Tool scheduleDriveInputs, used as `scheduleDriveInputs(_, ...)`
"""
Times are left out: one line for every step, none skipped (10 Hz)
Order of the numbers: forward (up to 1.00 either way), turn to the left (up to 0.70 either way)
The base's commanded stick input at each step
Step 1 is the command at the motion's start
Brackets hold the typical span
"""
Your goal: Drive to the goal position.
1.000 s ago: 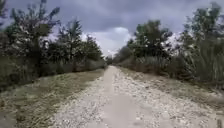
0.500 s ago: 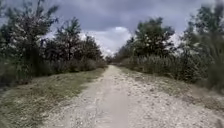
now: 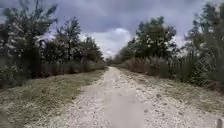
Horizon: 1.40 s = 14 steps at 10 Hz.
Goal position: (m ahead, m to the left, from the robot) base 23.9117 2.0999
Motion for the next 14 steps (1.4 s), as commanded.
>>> scheduleDriveInputs(0.5, 0.01)
scheduleDriveInputs(0.5, 0.01)
scheduleDriveInputs(0.5, 0.01)
scheduleDriveInputs(0.5, 0.01)
scheduleDriveInputs(0.5, 0.01)
scheduleDriveInputs(0.5, 0.01)
scheduleDriveInputs(0.5, 0.01)
scheduleDriveInputs(0.5, 0.01)
scheduleDriveInputs(0.5, 0.01)
scheduleDriveInputs(0.5, 0.01)
scheduleDriveInputs(0.5, 0.01)
scheduleDriveInputs(0.5, 0.01)
scheduleDriveInputs(0.5, 0.01)
scheduleDriveInputs(0.5, 0.01)
